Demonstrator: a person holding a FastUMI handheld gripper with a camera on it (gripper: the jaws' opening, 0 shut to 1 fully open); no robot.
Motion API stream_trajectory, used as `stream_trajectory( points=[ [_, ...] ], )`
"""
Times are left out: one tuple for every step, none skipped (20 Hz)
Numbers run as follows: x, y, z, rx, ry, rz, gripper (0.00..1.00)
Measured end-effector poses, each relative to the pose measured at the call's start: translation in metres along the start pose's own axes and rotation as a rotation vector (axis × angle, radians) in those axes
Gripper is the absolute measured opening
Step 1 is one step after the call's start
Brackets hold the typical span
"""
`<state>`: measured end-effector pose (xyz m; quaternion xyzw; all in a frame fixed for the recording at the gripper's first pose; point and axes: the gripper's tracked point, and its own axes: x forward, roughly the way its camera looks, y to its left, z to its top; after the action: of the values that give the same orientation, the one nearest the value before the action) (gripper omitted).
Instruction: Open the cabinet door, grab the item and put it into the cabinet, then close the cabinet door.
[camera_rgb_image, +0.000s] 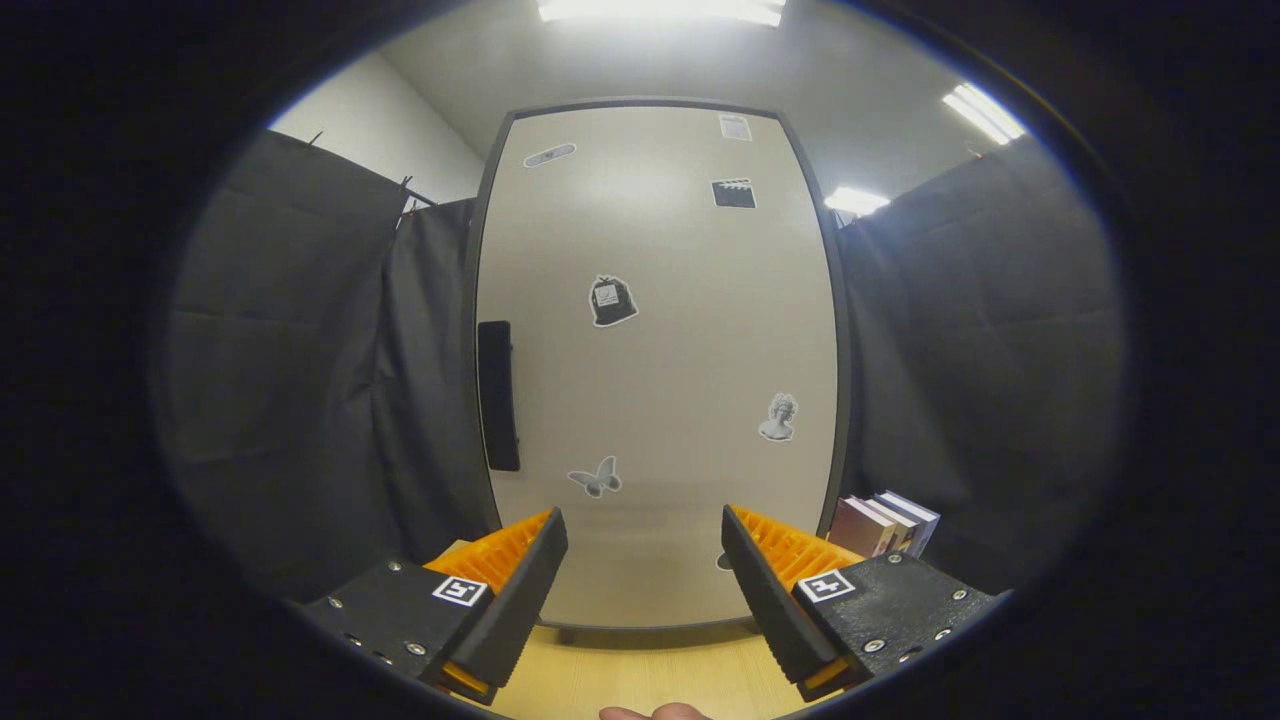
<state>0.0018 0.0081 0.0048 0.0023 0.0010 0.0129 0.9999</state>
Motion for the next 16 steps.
stream_trajectory(
  points=[
    [0.001,0.0,-0.002,-0.002,0.003,-0.001,0.96],
    [0.001,0.0,-0.003,-0.004,0.005,-0.001,0.96],
    [0.002,0.0,-0.002,-0.004,0.005,-0.004,0.96],
    [0.002,0.0,-0.002,-0.004,0.005,-0.004,0.96],
    [0.003,0.001,-0.002,-0.005,0.005,-0.002,0.96],
    [0.003,0.001,-0.001,-0.008,0.005,0.001,0.96],
    [0.003,0.003,0.0,-0.012,0.003,0.004,0.96],
    [0.004,0.005,0.001,-0.016,0.0,0.007,0.96],
    [0.005,0.007,0.002,-0.018,0.001,0.012,0.96],
    [0.008,0.01,0.0,-0.017,0.006,0.02,0.96],
    [0.011,0.014,0.0,-0.014,0.01,0.028,0.96],
    [0.014,0.02,0.0,-0.01,0.012,0.037,0.96],
    [0.018,0.025,0.001,-0.008,0.015,0.046,0.96],
    [0.022,0.031,0.001,-0.008,0.016,0.058,0.96],
    [0.027,0.038,0.003,-0.008,0.014,0.069,0.96],
    [0.033,0.045,0.006,-0.011,0.01,0.081,0.96]
  ],
)
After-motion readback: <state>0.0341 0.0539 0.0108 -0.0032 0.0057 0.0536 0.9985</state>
